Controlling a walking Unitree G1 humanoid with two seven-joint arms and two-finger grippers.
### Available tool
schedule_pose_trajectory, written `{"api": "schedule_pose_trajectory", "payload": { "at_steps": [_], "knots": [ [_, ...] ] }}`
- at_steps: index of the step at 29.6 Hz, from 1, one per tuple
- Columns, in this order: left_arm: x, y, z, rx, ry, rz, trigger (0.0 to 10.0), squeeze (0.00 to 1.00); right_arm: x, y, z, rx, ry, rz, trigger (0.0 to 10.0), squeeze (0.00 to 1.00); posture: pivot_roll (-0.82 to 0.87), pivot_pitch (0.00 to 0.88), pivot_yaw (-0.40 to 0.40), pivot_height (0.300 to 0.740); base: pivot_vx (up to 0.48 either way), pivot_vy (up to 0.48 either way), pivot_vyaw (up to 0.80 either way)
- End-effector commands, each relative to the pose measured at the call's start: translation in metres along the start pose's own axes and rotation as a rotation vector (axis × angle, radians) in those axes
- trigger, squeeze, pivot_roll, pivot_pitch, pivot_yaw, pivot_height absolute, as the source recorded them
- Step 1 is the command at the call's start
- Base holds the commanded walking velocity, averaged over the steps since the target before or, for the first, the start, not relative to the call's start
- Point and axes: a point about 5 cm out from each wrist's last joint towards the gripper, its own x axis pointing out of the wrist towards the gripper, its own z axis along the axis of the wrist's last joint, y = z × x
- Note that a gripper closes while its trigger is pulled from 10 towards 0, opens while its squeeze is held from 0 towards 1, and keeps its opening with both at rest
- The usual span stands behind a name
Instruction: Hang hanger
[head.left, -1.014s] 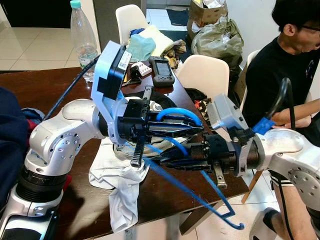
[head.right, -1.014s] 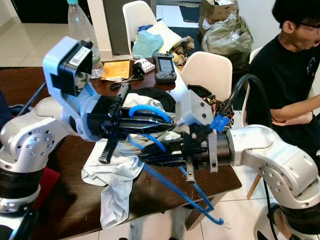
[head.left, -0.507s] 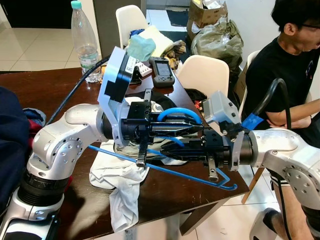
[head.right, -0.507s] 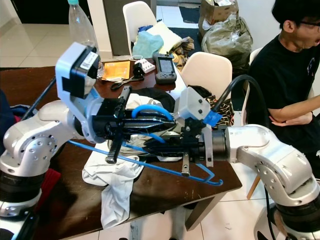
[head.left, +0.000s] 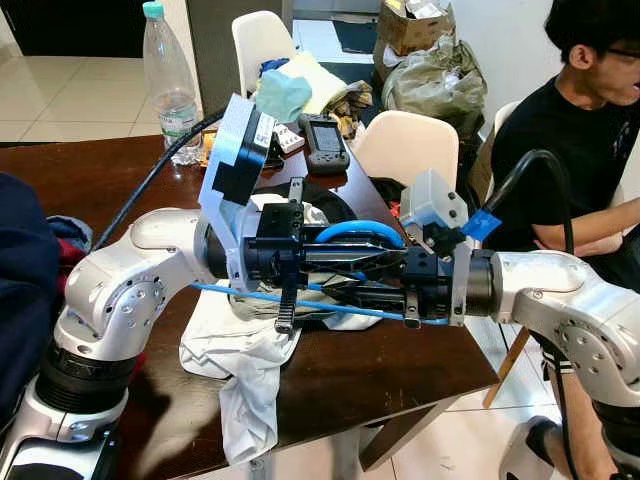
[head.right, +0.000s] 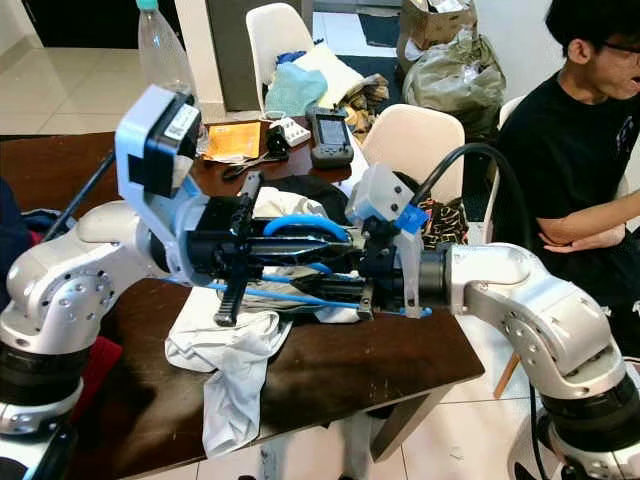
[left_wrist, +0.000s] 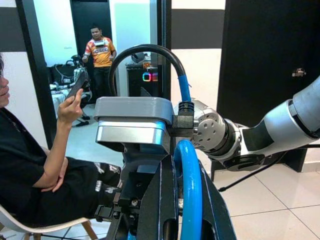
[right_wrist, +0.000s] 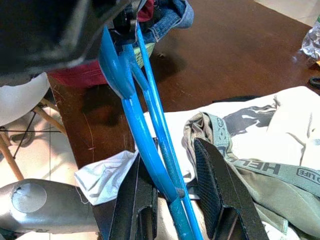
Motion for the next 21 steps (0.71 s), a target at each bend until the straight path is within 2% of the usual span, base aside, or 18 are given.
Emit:
{"api": "schedule_pose_trajectory", "payload": {
  "at_steps": [1, 3, 8, 9, 11, 12, 16, 17, 21],
  "knots": [
    [0.0094, -0.0078, 0.0066, 0.026, -0.043, -0.072, 10.0, 0.00, 0.0048, 0.0013, -0.0060, 0.007, 0.040, -0.011, 10.0, 0.00, 0.09, 0.121, -0.029, 0.740, 0.000, 0.000, 0.00],
    [0.0098, -0.0080, 0.0062, 0.027, -0.044, -0.073, 10.0, 0.00, 0.0083, 0.0078, -0.0082, -0.011, 0.055, 0.036, 10.0, 0.00, 0.09, 0.121, -0.029, 0.740, 0.000, 0.000, 0.00],
    [0.0099, -0.0082, 0.0061, 0.026, -0.044, -0.073, 10.0, 0.00, 0.0091, 0.0102, -0.0076, -0.011, 0.045, 0.059, 10.0, 0.00, 0.09, 0.121, -0.029, 0.740, 0.000, 0.000, 0.00],
    [0.0099, -0.0083, 0.0059, 0.026, -0.044, -0.073, 10.0, 0.00, 0.0089, 0.0108, -0.0059, -0.002, 0.023, 0.071, 10.0, 0.57, 0.09, 0.121, -0.029, 0.740, 0.000, 0.000, 0.00],
    [0.0099, -0.0083, 0.0059, 0.026, -0.044, -0.073, 10.0, 0.00, 0.0089, 0.0108, -0.0059, -0.002, 0.023, 0.071, 10.0, 0.57, 0.09, 0.121, -0.029, 0.740, 0.000, 0.000, 0.00],
    [0.0096, -0.0084, 0.0058, 0.025, -0.044, -0.073, 10.0, 0.00, 0.0084, 0.0087, -0.0043, 0.013, 0.002, 0.066, 10.0, 1.00, 0.10, 0.120, -0.031, 0.740, 0.000, 0.000, 0.00],
    [0.0093, -0.0085, 0.0058, 0.025, -0.044, -0.073, 10.0, 0.00, 0.0079, 0.0042, -0.0033, 0.013, -0.006, 0.037, 10.0, 1.00, 0.10, 0.120, -0.031, 0.740, 0.000, 0.000, 0.00],
    [0.0092, -0.0083, 0.0062, 0.027, -0.046, -0.075, 10.0, 0.00, 0.0085, 0.0033, -0.0050, -0.017, 0.024, 0.027, 10.0, 0.00, 0.09, 0.118, -0.030, 0.740, 0.000, 0.000, 0.00],
    [0.0091, -0.0082, 0.0063, 0.028, -0.047, -0.076, 10.0, 0.00, 0.0097, 0.0055, -0.0069, -0.038, 0.049, 0.038, 10.0, 0.00, 0.09, 0.118, -0.030, 0.740, 0.000, 0.000, 0.00]
  ]
}}
